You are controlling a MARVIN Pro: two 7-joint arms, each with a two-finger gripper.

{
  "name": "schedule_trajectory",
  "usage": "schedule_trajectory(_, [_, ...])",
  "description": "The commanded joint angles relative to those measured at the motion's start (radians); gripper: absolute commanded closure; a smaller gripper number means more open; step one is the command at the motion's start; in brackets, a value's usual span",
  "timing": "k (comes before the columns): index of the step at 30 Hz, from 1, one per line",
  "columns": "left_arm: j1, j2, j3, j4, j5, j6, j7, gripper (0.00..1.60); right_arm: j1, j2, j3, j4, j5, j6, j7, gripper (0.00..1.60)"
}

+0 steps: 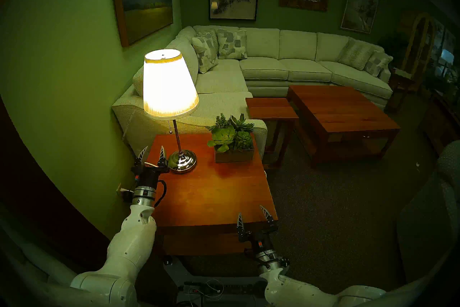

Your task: Pull on string to turn on lamp

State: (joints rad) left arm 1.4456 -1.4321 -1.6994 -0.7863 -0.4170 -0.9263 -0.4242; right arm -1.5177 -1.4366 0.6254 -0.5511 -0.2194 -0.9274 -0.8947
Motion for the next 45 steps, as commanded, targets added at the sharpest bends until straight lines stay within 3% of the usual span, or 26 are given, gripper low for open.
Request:
schedule_trajectory(1, [0.073, -0.004, -0.007, -0.11, 0.004, 0.026, 0.017, 0.09, 0.0, 0.0, 0.0, 0.0, 0.0, 0.001, -0.001, 0.0])
schedule_trajectory(3, [0.092, -0.003, -0.009, -0.136, 0.007, 0.042, 0.024, 0.0, 0.0, 0.0, 0.0, 0.0, 0.0, 0.001, -0.001, 0.0])
schedule_trajectory(16, [0.199, -0.02, -0.003, -0.295, 0.09, 0.212, 0.13, 0.0, 0.0, 0.0, 0.0, 0.0, -0.001, 0.001, -0.002, 0.0])
schedule_trajectory(45, [0.155, 0.011, -0.026, -0.247, 0.093, 0.212, 0.127, 0.0, 0.0, 0.0, 0.0, 0.0, -0.001, 0.001, -0.002, 0.0])
